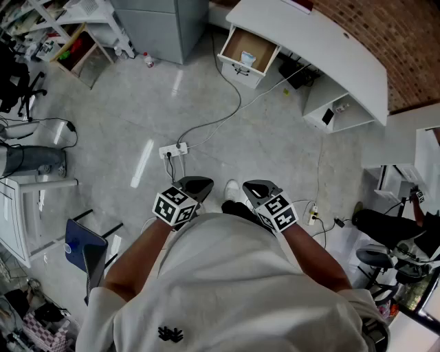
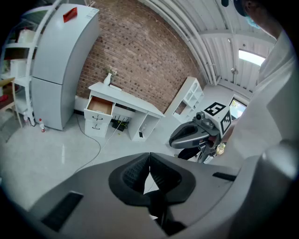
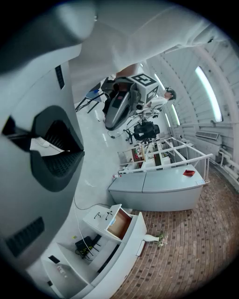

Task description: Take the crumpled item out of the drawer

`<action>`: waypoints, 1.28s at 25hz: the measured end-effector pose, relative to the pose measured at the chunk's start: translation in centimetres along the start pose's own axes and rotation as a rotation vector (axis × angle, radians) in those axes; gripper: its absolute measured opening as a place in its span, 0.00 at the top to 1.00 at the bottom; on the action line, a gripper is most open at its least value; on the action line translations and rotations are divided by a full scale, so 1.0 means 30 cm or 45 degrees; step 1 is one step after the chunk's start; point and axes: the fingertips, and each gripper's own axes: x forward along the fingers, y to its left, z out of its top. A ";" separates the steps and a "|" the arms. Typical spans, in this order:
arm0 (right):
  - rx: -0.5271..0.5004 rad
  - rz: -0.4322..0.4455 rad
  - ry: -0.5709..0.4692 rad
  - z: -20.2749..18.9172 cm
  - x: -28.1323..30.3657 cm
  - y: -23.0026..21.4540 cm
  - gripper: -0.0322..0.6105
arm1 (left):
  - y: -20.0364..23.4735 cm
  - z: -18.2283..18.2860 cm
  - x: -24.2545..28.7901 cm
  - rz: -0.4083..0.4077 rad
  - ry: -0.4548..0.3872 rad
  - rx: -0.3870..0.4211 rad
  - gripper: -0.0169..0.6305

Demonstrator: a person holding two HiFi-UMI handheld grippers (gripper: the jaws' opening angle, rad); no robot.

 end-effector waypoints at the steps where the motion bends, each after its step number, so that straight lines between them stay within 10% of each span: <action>1: -0.007 0.004 -0.005 0.009 -0.019 -0.038 0.90 | -0.008 0.029 0.027 0.017 0.007 0.009 0.94; 15: 0.014 0.080 -0.011 0.058 0.036 -0.515 0.90 | 0.204 0.374 0.301 0.200 -0.038 -0.015 0.94; 32: 0.008 -0.220 -0.007 0.779 0.596 -0.939 0.84 | 1.074 0.821 0.199 0.054 0.052 0.208 0.93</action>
